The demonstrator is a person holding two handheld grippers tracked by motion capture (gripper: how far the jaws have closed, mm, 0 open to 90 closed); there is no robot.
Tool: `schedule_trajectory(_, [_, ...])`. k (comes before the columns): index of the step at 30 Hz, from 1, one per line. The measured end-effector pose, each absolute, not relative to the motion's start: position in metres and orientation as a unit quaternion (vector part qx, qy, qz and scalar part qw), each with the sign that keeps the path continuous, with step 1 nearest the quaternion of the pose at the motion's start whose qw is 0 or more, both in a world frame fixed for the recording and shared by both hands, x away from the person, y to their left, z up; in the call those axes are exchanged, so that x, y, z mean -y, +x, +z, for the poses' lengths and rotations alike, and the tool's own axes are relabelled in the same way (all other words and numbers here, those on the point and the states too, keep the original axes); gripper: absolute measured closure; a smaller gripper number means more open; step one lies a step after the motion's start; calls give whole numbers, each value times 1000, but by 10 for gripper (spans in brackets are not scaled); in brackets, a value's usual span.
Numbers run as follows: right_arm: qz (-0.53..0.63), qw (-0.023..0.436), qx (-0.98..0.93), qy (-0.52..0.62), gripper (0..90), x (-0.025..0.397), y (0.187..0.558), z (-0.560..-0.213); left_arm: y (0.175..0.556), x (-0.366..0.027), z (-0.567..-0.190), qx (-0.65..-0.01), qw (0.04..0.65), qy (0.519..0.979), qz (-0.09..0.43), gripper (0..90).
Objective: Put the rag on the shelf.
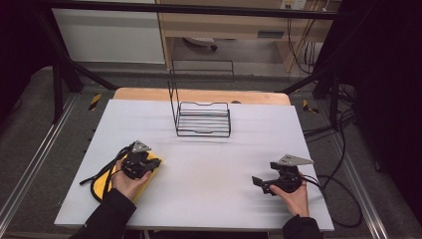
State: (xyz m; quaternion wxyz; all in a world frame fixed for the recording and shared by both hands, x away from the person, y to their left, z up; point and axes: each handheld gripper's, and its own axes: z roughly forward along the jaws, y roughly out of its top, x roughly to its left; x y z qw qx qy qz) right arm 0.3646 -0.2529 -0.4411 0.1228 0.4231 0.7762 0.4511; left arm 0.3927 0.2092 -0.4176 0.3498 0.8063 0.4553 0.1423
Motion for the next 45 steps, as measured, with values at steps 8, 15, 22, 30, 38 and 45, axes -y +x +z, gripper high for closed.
schedule_trajectory(8, [450, 122, -777, 423, 11, 253, 365, -441, 396, -183, -418, -448, 359, 808, 135, 850])
schedule_trajectory(15, [447, 121, -780, 422, 12, 252, 364, -441, 405, -177, -430, -435, 355, 818, 122, 804])
schedule_trajectory(22, [450, 124, -777, 422, 13, 250, 363, -441, 395, -213, -402, -401, 376, 823, 145, 505])
schedule_trajectory(30, [452, 120, -777, 422, 11, 234, 365, -438, 387, -304, -404, -448, 352, 805, 167, 376])
schedule_trajectory(38, [454, 121, -782, 410, 10, 190, 372, -429, 386, -339, -428, -470, 327, 806, 150, 470])
schedule_trajectory(45, [449, 121, -794, 391, 29, 131, 380, -421, 388, -343, -437, -467, 327, 811, 136, 549])
